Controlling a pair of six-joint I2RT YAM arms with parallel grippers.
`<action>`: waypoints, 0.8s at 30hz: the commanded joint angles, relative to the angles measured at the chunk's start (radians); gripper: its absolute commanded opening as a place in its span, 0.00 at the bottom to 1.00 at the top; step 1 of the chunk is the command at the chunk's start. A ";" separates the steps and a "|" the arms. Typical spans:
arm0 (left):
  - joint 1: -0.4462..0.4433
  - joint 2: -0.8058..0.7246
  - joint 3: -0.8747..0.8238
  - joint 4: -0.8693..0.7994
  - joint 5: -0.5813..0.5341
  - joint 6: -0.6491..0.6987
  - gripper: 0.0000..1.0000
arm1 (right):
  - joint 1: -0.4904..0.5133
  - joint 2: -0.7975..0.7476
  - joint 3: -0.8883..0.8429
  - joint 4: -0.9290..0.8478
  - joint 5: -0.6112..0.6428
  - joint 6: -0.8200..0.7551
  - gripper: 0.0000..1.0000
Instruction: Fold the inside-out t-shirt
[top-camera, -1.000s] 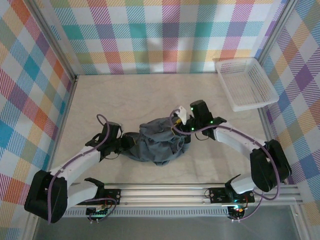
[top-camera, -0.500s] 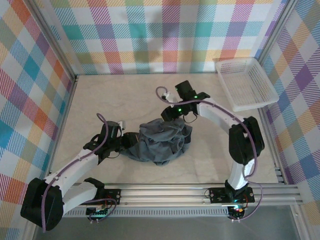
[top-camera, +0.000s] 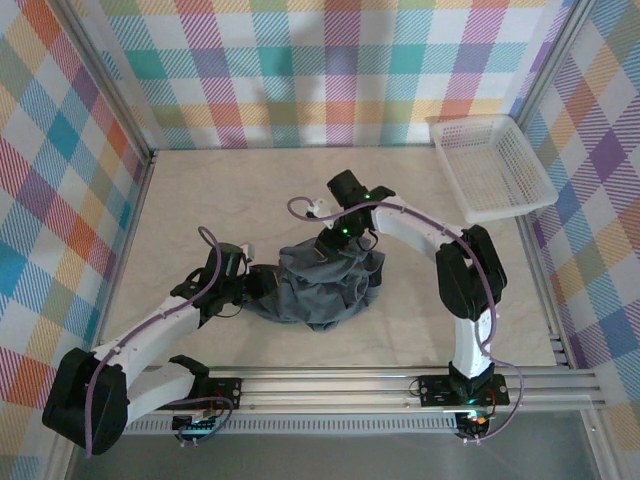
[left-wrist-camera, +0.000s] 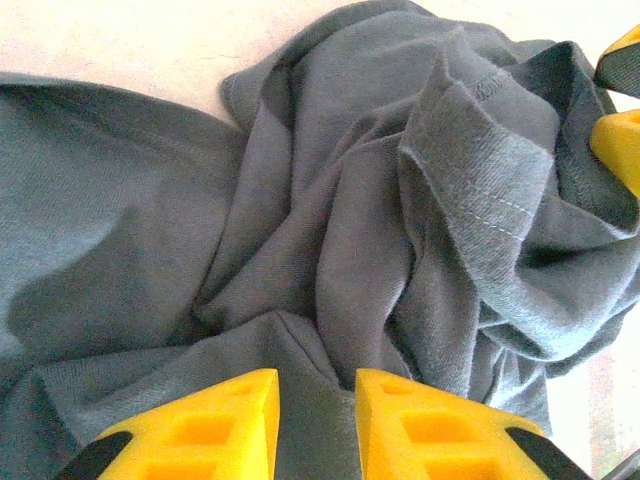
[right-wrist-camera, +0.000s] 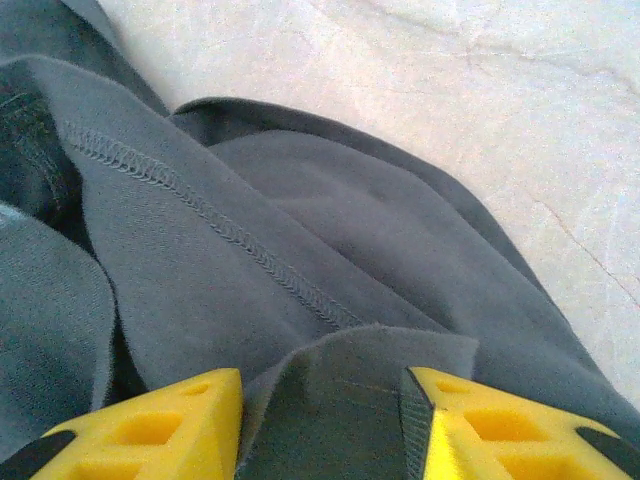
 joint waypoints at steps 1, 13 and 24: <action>-0.013 0.008 0.002 0.023 -0.014 -0.002 0.27 | 0.012 0.045 0.046 -0.029 -0.046 -0.036 0.44; -0.013 0.003 -0.001 0.016 -0.027 -0.006 0.27 | 0.013 -0.040 0.024 0.057 0.005 0.043 0.04; -0.010 -0.059 0.056 -0.218 -0.224 -0.018 0.36 | -0.021 -0.270 -0.103 0.132 -0.072 0.184 0.00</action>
